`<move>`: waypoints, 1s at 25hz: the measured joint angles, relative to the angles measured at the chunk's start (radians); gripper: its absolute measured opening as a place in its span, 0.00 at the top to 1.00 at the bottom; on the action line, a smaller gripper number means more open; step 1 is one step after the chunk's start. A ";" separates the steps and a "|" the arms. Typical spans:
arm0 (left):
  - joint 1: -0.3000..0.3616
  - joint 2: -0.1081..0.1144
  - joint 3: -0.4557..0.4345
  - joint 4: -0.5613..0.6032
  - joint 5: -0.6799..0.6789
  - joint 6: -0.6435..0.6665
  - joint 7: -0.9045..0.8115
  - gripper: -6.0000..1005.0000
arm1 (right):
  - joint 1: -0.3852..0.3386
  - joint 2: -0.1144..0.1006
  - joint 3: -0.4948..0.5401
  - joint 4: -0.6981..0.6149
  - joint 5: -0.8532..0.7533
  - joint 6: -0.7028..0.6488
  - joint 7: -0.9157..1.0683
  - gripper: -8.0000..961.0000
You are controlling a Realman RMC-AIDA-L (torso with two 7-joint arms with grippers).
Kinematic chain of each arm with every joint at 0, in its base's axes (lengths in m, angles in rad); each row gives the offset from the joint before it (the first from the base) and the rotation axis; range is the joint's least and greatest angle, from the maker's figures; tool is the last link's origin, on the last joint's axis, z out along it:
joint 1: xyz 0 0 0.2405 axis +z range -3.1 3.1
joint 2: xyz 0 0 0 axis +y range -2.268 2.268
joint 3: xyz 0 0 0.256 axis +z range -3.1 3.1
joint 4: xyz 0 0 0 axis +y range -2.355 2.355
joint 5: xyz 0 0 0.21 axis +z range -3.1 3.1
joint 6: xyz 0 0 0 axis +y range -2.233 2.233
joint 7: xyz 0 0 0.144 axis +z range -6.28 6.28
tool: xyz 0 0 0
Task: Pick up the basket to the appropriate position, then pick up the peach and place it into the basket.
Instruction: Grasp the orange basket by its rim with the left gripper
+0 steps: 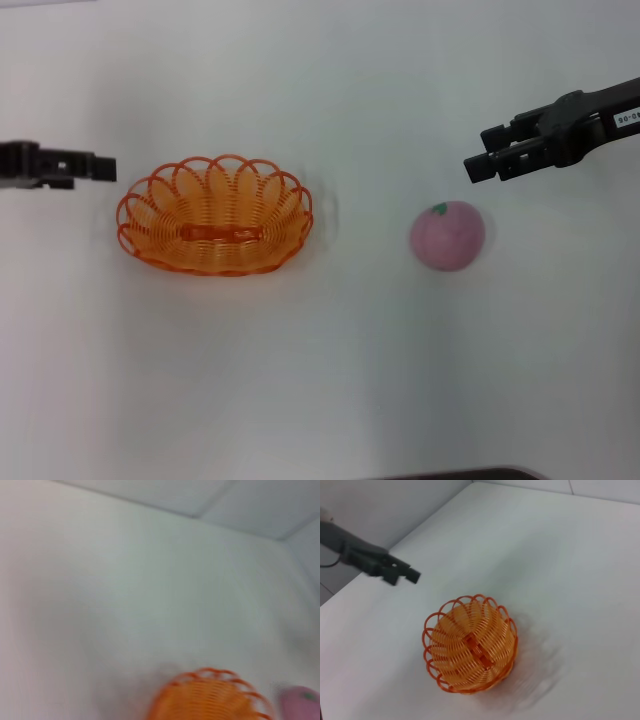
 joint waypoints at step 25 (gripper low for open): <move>-0.096 -0.120 0.246 0.030 0.357 -0.215 -0.173 0.20 | -0.002 0.011 0.000 0.000 0.000 0.022 -0.003 0.22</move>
